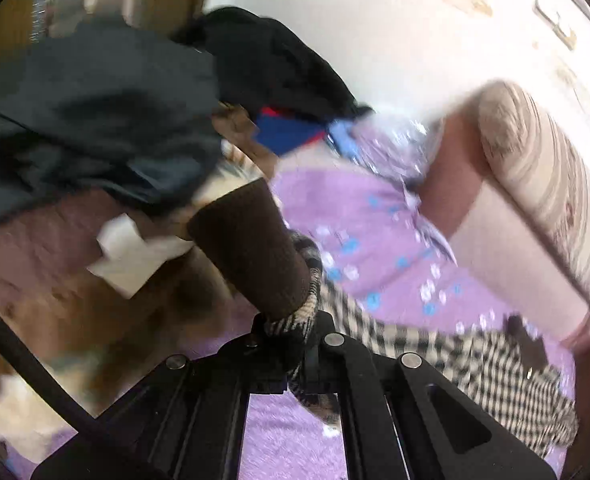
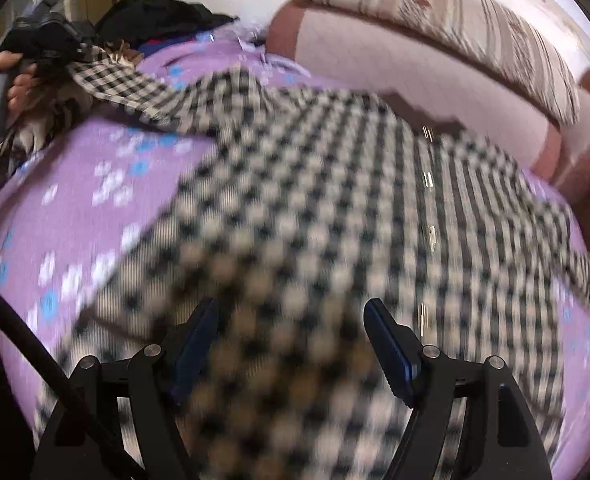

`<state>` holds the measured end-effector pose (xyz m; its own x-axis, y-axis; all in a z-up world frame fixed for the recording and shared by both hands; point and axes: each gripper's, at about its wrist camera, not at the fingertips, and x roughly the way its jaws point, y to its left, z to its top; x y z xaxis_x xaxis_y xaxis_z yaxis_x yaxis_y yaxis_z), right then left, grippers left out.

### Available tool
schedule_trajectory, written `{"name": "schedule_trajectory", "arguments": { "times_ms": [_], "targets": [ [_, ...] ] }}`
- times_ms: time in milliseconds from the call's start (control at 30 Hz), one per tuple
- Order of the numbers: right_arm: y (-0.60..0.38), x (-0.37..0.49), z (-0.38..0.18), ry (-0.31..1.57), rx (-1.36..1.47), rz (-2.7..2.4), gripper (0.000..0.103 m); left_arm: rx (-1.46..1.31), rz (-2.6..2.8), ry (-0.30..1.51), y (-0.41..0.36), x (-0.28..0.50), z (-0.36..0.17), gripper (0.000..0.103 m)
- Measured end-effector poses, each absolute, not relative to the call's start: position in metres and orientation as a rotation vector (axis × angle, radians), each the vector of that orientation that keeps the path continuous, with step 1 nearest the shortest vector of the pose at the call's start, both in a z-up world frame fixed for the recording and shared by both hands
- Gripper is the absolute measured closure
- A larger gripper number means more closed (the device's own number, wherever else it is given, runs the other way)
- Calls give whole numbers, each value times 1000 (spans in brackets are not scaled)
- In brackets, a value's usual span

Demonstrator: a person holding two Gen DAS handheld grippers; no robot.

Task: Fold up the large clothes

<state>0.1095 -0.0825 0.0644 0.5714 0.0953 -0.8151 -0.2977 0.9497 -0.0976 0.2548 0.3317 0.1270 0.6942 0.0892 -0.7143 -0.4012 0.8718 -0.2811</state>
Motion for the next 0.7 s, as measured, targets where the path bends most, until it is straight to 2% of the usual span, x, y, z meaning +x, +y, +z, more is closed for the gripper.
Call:
{"name": "schedule_trajectory", "arguments": {
  "times_ms": [167,233,400,500,600,700],
  "targets": [
    [-51,186,78,890,-201,249,24,-557,334,802,370,252,105,101],
    [-33,220,76,900,-172,251,31,-585,336,815,377,250,92,101],
    [2,280,52,996,-102,279,55,-589,334,828,379,249,76,101],
    [18,298,37,1032,-82,302,54,-584,328,829,379,250,71,100],
    [33,301,26,1028,-127,294,45,-561,340,834,375,253,67,100],
    [42,300,24,1017,-175,292,40,-543,364,839,371,252,65,100]
  ]
}}
